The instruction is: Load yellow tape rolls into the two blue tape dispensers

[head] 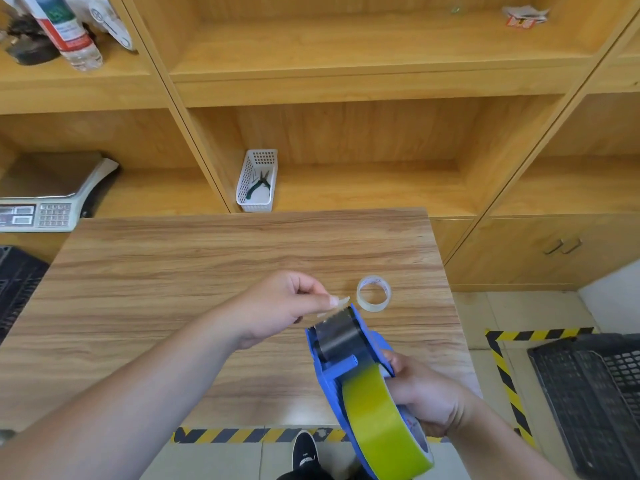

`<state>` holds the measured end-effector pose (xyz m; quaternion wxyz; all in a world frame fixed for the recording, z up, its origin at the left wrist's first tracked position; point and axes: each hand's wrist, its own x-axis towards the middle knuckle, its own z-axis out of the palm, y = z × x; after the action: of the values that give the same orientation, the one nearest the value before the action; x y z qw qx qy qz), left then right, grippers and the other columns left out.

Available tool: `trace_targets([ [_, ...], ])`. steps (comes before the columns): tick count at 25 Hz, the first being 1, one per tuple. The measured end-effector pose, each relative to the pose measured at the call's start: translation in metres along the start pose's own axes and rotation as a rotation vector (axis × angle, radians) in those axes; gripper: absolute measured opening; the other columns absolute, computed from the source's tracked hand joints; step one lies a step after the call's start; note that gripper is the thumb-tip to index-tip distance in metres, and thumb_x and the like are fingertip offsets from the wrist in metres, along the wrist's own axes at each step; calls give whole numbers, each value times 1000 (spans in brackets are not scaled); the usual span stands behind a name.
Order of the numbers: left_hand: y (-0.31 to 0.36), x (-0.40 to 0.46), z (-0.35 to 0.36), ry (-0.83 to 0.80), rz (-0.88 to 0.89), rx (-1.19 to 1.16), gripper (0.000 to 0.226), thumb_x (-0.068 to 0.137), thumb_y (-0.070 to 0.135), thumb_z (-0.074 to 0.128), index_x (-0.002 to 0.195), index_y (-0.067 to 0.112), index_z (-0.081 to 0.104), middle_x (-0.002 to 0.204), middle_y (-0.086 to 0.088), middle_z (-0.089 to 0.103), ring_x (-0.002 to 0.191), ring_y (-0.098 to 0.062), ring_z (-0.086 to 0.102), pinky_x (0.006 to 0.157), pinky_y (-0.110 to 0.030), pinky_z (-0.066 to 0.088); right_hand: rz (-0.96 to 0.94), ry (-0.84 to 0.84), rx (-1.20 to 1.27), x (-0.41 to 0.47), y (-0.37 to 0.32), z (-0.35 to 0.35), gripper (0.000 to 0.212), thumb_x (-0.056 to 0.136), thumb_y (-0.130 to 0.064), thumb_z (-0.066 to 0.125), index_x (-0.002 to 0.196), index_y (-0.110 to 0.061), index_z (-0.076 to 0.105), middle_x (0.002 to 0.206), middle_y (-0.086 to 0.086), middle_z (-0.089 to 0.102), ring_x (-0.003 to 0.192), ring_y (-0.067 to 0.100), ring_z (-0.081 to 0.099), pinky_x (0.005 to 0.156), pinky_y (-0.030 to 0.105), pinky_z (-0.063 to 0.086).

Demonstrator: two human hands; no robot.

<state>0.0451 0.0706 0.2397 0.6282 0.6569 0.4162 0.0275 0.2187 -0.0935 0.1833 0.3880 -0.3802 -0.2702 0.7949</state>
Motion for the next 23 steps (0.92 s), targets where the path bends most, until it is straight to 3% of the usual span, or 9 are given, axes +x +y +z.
trace_targets([
  [3, -5, -1, 7, -131, -146, -156, 25, 96, 3, 62, 76, 15, 71, 69, -4, 61, 62, -15, 56, 66, -23, 49, 17, -48, 49, 1, -1, 4, 36, 88, 26, 35, 103, 6, 60, 69, -5, 76, 59, 3, 72, 57, 17, 57],
  [5, -10, -2, 9, -234, -228, -303, 22, 98, 0, 57, 85, 10, 71, 73, -1, 67, 62, -9, 64, 62, -18, 55, 9, -51, 57, 5, 0, 3, 46, 87, 25, 38, 100, -3, 71, 73, -6, 76, 63, 4, 72, 60, 17, 57],
  [8, -18, -1, 8, -378, -301, -438, 20, 96, 4, 57, 88, 10, 75, 84, -4, 73, 75, -14, 71, 72, -24, 60, 28, -75, 49, 7, -4, 10, 74, 88, 34, 27, 79, -20, 77, 59, -13, 71, 52, -3, 67, 53, 9, 51],
  [9, -20, -2, 8, -421, -320, -464, 24, 95, 5, 56, 88, 12, 77, 86, -4, 75, 77, -14, 73, 75, -25, 61, 30, -83, 24, 9, -1, 10, 70, 88, 35, 27, 79, -15, 74, 56, -13, 70, 50, -4, 66, 50, 8, 49],
  [12, -29, -1, 7, -465, -368, -507, 32, 92, 7, 53, 79, 15, 81, 81, -2, 78, 72, -13, 75, 67, -25, 60, -2, -36, -27, 16, 13, 7, 27, 81, 23, 49, 98, 8, 64, 73, -2, 75, 63, 8, 72, 58, 18, 55],
  [14, -33, 0, 5, -483, -396, -488, 41, 95, 4, 51, 70, 19, 80, 72, 1, 75, 65, -11, 73, 61, -23, 58, 34, -48, -64, 19, 19, 8, 30, 79, 21, 51, 99, 5, 67, 78, 0, 76, 69, 11, 73, 62, 21, 56],
  [19, -42, 8, 0, -463, -441, -427, 55, 101, 1, 45, 60, 21, 75, 65, 3, 72, 57, -9, 69, 54, -21, 56, 65, -16, 39, 28, 15, 21, 60, 88, 35, 32, 77, -9, 71, 60, -8, 72, 52, 2, 68, 52, 14, 52],
  [21, -50, 9, 1, -417, -450, -408, 52, 103, 1, 45, 64, 17, 75, 67, 0, 73, 58, -11, 71, 54, -22, 57, 44, 5, 18, 33, 22, 19, 57, 88, 32, 37, 78, -9, 76, 64, -3, 74, 56, 7, 71, 55, 19, 55],
  [23, -67, 17, 2, -297, -485, -470, 38, 103, 6, 49, 76, 10, 75, 78, -7, 78, 67, -17, 74, 63, -26, 61, 40, 58, 23, 41, 25, 21, 35, 85, 22, 49, 91, 0, 76, 76, 7, 76, 67, 18, 75, 63, 27, 59],
])
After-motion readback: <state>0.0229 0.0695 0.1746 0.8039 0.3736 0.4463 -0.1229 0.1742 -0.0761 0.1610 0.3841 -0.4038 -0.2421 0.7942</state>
